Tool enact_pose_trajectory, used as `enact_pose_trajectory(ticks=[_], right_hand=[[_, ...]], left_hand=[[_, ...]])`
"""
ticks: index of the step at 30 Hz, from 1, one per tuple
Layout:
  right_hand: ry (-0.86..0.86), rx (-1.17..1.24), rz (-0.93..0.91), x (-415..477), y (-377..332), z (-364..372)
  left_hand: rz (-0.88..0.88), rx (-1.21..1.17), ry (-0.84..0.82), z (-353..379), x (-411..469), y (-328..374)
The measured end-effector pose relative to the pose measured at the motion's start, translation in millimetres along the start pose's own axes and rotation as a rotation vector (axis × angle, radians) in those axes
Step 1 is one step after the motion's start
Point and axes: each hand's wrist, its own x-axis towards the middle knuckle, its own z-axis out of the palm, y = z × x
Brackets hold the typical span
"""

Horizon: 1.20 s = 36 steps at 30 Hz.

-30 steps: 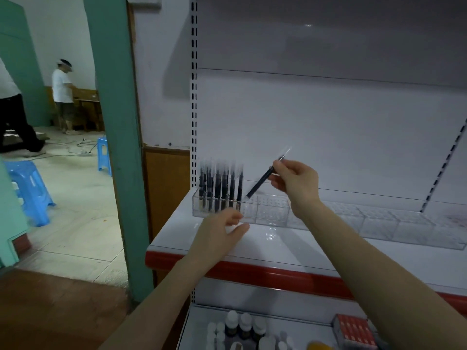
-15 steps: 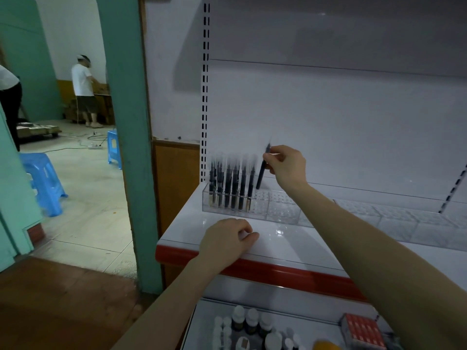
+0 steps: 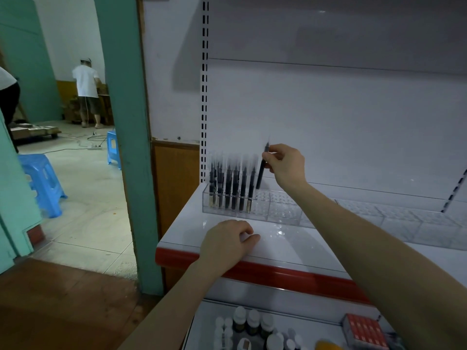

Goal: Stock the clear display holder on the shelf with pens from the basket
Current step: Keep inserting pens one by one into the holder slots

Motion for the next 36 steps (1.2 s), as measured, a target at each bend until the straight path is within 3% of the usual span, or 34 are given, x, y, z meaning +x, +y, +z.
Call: enact_pose_trajectory(ticks=[19,27,36], right_hand=[[0.004,-0.048,-0.005,3,6,3],[-0.103,-0.142,0.092,-4,20,9],[-0.165,-0.301,0.050,-4,22,14]], left_hand=[[-0.008,0.015,-0.007,2,0,-1],[-0.010,-0.005,-0.015,1,0,0],[-0.004,-0.001,-0.004,0,0,1]])
